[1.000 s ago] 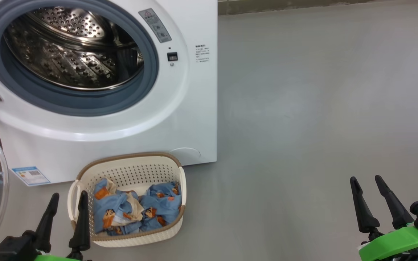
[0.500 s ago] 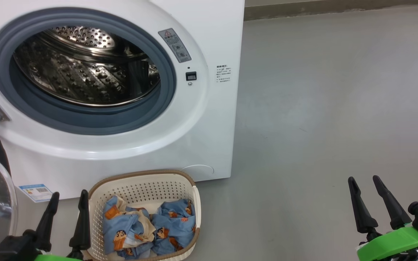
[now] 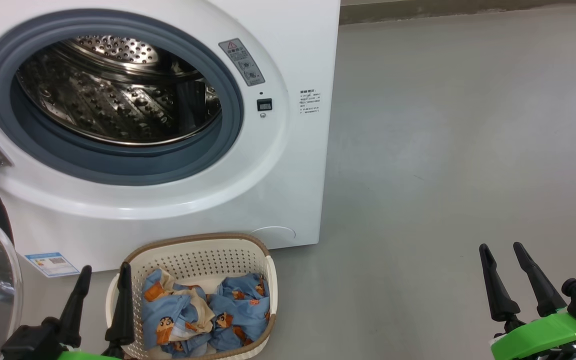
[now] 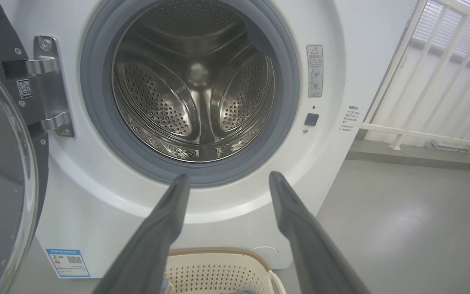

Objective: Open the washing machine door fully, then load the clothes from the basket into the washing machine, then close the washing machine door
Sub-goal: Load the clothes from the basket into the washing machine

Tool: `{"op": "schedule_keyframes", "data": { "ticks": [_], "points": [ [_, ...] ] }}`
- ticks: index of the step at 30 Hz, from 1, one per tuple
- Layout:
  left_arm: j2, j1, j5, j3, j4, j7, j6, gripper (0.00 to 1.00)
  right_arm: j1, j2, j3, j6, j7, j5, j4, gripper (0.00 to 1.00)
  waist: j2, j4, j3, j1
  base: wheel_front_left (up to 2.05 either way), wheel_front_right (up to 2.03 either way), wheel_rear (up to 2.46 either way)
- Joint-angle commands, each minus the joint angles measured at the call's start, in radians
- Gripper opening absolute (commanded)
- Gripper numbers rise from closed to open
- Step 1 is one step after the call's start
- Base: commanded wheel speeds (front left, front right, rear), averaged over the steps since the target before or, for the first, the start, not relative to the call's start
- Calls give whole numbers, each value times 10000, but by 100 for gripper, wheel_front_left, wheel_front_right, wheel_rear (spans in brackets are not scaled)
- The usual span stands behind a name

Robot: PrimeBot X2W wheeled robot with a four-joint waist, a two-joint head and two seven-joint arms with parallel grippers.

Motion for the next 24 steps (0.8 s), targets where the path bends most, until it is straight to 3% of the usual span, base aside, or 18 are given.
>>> {"op": "schedule_keyframes", "data": {
  "ticks": [1,14,24],
  "points": [
    [161,-198,135,276,-157,-65,35,100,-115,-172,108,56,-120,-57,-258,100,0,8,23,0,0,0,0],
    [-92,-539,424,372,667,-65,34,100,-392,-78,71,56,-120,-110,-364,100,0,13,616,0,0,0,0],
    [-97,-1284,518,-97,1967,-65,34,100,-841,270,172,56,-120,-170,-410,100,0,-131,1694,0,0,0,0]
  ]
}}
